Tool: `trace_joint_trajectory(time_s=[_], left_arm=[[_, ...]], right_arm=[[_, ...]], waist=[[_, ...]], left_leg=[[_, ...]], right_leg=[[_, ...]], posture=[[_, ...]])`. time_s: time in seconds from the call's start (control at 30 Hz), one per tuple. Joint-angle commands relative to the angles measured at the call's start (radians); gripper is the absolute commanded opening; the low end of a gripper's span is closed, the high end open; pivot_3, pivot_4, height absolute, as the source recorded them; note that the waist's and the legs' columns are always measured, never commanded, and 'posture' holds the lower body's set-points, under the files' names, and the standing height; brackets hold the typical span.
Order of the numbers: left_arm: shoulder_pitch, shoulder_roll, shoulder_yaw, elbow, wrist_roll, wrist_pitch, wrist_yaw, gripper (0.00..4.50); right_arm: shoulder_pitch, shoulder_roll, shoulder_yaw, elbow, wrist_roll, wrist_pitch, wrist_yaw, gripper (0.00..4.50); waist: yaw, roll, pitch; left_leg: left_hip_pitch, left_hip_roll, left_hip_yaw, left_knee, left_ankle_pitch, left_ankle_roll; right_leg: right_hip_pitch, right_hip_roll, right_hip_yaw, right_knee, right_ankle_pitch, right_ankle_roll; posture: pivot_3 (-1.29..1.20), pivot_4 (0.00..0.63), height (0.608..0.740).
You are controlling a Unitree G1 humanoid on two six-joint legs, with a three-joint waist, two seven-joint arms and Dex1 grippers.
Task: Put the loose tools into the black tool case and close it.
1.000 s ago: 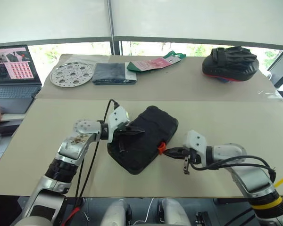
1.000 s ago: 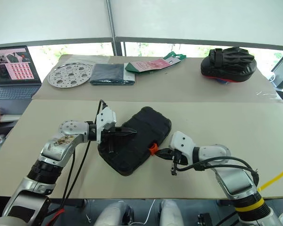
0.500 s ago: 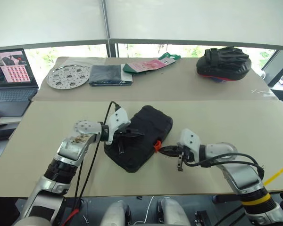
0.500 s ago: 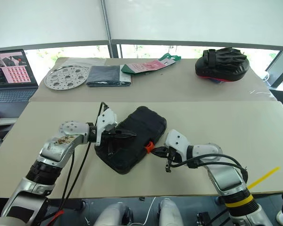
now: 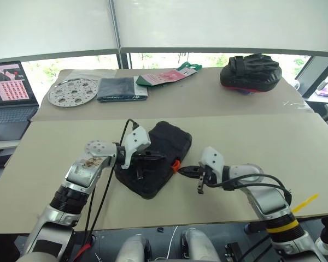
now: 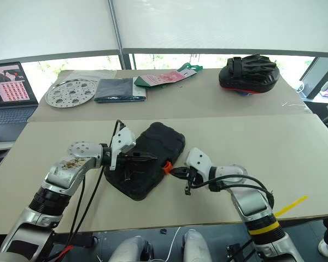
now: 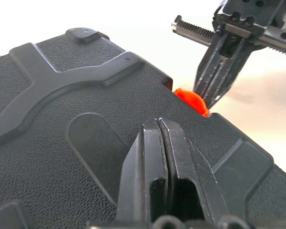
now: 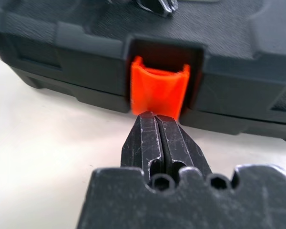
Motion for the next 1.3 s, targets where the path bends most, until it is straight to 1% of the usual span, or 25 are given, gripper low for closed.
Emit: trace_joint_trajectory(time_s=[0.03, 0.3, 0.43, 0.5, 0.6, 0.63, 0.67, 0.7, 0.73, 0.8, 0.83, 0.87, 0.9, 0.93, 0.97, 1.03, 1.07, 1.1, 1.2, 1.3], left_arm=[[0.074, 0.009, -0.102, 0.061, 0.042, 0.077, -0.008, 0.1], [0.089, 0.012, -0.101, 0.056, 0.042, 0.081, 0.0, 0.1], [0.1, 0.017, -0.09, 0.048, 0.042, 0.07, 0.01, 0.1], [0.13, 0.013, -0.022, 0.023, 0.01, 0.003, 0.02, 0.1], [0.198, 0.026, 0.099, -0.033, -0.066, -0.124, -0.016, 0.1], [0.219, 0.035, 0.128, -0.056, -0.093, -0.137, -0.031, 0.32], [0.241, 0.038, 0.169, -0.075, -0.112, -0.157, -0.024, 0.61], [0.265, 0.049, 0.205, -0.097, -0.138, -0.166, -0.029, 0.76], [0.293, 0.063, 0.246, -0.119, -0.152, -0.179, -0.026, 1.23], [0.345, 0.089, 0.318, -0.156, -0.173, -0.203, -0.012, 1.87], [0.374, 0.102, 0.357, -0.174, -0.181, -0.209, 0.0, 2.26], [0.405, 0.113, 0.402, -0.184, -0.191, -0.212, 0.014, 2.6], [0.449, 0.133, 0.448, -0.194, -0.188, -0.22, 0.024, 3.03], [0.496, 0.152, 0.488, -0.194, -0.167, -0.248, 0.035, 3.21], [0.543, 0.169, 0.524, -0.188, -0.148, -0.272, 0.039, 3.57], [0.639, 0.184, 0.597, -0.173, -0.133, -0.316, 0.047, 4.37], [0.677, 0.181, 0.627, -0.171, -0.139, -0.328, 0.056, 4.5], [0.714, 0.175, 0.657, -0.163, -0.143, -0.35, 0.06, 4.5], [0.822, 0.165, 0.699, -0.155, -0.086, -0.458, 0.075, 4.5], [0.861, 0.143, 0.709, -0.165, -0.084, -0.487, 0.105, 4.5]], right_arm=[[-0.054, 0.037, 0.004, -0.022, 0.005, -0.041, -0.029, 0.0], [-0.093, 0.095, 0.029, -0.003, -0.001, -0.03, -0.044, 0.0], [-0.081, 0.078, 0.028, -0.021, 0.001, -0.025, -0.03, 0.0], [-0.042, 0.022, -0.006, -0.043, 0.013, -0.032, 0.001, 0.0], [0.016, -0.061, -0.084, -0.055, 0.054, -0.048, 0.047, 0.0], [0.03, -0.08, -0.106, -0.061, 0.076, -0.047, 0.06, 0.0], [0.047, -0.099, -0.133, -0.068, 0.097, -0.047, 0.067, 0.29], [0.066, -0.123, -0.158, -0.076, 0.12, -0.045, 0.085, 0.58], [0.087, -0.149, -0.185, -0.083, 0.138, -0.052, 0.104, 0.87], [0.122, -0.188, -0.231, -0.082, 0.154, -0.087, 0.128, 1.53], [0.139, -0.205, -0.254, -0.073, 0.154, -0.118, 0.137, 1.93], [0.152, -0.22, -0.277, -0.054, 0.147, -0.172, 0.147, 2.26], [0.166, -0.234, -0.304, -0.033, 0.149, -0.223, 0.165, 2.7], [0.175, -0.24, -0.326, -0.007, 0.15, -0.302, 0.188, 2.88], [0.182, -0.24, -0.347, 0.018, 0.167, -0.379, 0.226, 3.18], [0.196, -0.252, -0.375, 0.067, 0.177, -0.465, 0.265, 3.98], [0.202, -0.26, -0.386, 0.085, 0.184, -0.479, 0.279, 4.3], [0.203, -0.262, -0.401, 0.103, 0.19, -0.484, 0.277, 4.4], [0.194, -0.268, -0.427, 0.17, 0.194, -0.551, 0.294, 4.4], [0.187, -0.269, -0.427, 0.213, 0.186, -0.596, 0.301, 4.4]], waist=[[0.0, 0.0, 0.0], [0.0, 0.0, 0.0], [-0.001, 0.0, 0.0], [-0.001, 0.0, 0.0], [-0.001, 0.0, 0.0], [0.0, 0.0, 0.0], [0.001, 0.0, 0.0], [0.004, 0.0, 0.0], [0.005, 0.0, 0.0], [0.005, 0.0, 0.0], [0.005, 0.0, 0.001], [0.004, 0.0, 0.003], [0.004, 0.0, 0.004], [0.006, -0.001, 0.005], [0.006, -0.003, 0.006], [0.007, -0.002, 0.006], [0.008, -0.002, 0.007], [0.007, -0.002, 0.007], [0.011, -0.005, 0.012], [0.026, -0.005, 0.013]], left_leg=[[0.0, 0.0, 0.0, 0.0, 0.0, 0.0], [0.0, 0.0, 0.0, -0.002, 0.0, 0.0], [0.0, 0.0, 0.0, -0.004, 0.0, -0.001], [0.0, 0.0, 0.0, -0.006, 0.001, -0.002], [0.0, 0.0, 0.001, -0.01, 0.001, -0.002], [0.0, 0.0, 0.001, -0.012, 0.001, -0.002], [0.0, 0.0, 0.0, -0.014, 0.001, -0.003], [-0.001, 0.0, 0.0, -0.014, 0.002, -0.004], [-0.001, 0.0, -0.001, -0.015, 0.002, -0.004], [-0.002, 0.001, -0.001, -0.016, 0.001, -0.006], [-0.002, 0.001, -0.002, -0.017, 0.001, -0.006], [-0.002, 0.001, -0.002, -0.017, 0.001, -0.006], [-0.003, 0.001, -0.001, -0.017, 0.001, -0.006], [-0.003, 0.001, -0.001, -0.017, 0.0, -0.006], [-0.004, 0.001, -0.002, -0.017, 0.0, -0.005], [-0.004, 0.001, -0.002, -0.017, -0.001, -0.005], [-0.003, 0.001, -0.002, -0.017, -0.001, -0.004], [-0.002, 0.001, -0.001, -0.017, -0.002, -0.003], [-0.003, 0.001, -0.001, -0.017, -0.002, -0.002], [-0.006, 0.001, -0.001, -0.016, -0.003, -0.001]], right_leg=[[0.0, 0.0, 0.0, 0.0, 0.0, 0.0], [-0.001, -0.001, 0.0, 0.0, -0.001, -0.002], [-0.002, -0.001, 0.001, 0.0, -0.001, -0.002], [-0.002, -0.002, 0.001, -0.001, -0.001, -0.002], [-0.004, -0.003, 0.002, -0.001, -0.002, -0.003], [-0.004, -0.004, 0.002, -0.002, -0.002, -0.003], [-0.005, -0.005, 0.001, -0.002, -0.003, -0.003], [-0.005, -0.005, 0.001, -0.003, -0.003, -0.004], [-0.005, -0.006, 0.001, -0.003, -0.003, -0.004], [-0.005, -0.007, 0.001, -0.005, -0.005, -0.006], [-0.005, -0.007, 0.0, -0.006, -0.005, -0.006], [-0.005, -0.007, 0.0, -0.006, -0.005, -0.006], [-0.006, -0.007, 0.0, -0.008, -0.005, -0.006], [-0.006, -0.007, 0.0, -0.009, -0.005, -0.006], [-0.005, -0.006, -0.001, -0.009, -0.005, -0.006], [-0.004, -0.004, -0.002, -0.014, -0.005, -0.005], [-0.003, -0.004, -0.002, -0.013, -0.006, -0.005], [-0.003, -0.005, -0.002, -0.014, -0.006, -0.004], [-0.003, -0.01, -0.002, -0.015, -0.006, -0.004], [-0.005, -0.015, -0.002, -0.015, -0.006, -0.005]], posture=[[0.0, 0.15, 0.74], [0.0, 0.15, 0.74], [0.0, 0.15, 0.74], [0.0, 0.15, 0.74], [0.0, 0.15, 0.74], [0.0, 0.15, 0.74], [0.0, 0.15, 0.74], [0.0, 0.15, 0.74], [0.0, 0.15, 0.74], [0.0, 0.15, 0.74], [0.0, 0.15, 0.74], [0.0, 0.15, 0.74], [0.0, 0.15, 0.74], [0.0, 0.15, 0.74], [0.0, 0.15, 0.74], [0.0, 0.15, 0.74], [0.0, 0.15, 0.74], [0.0, 0.15, 0.74], [0.0, 0.15, 0.74], [0.0, 0.15, 0.74]])
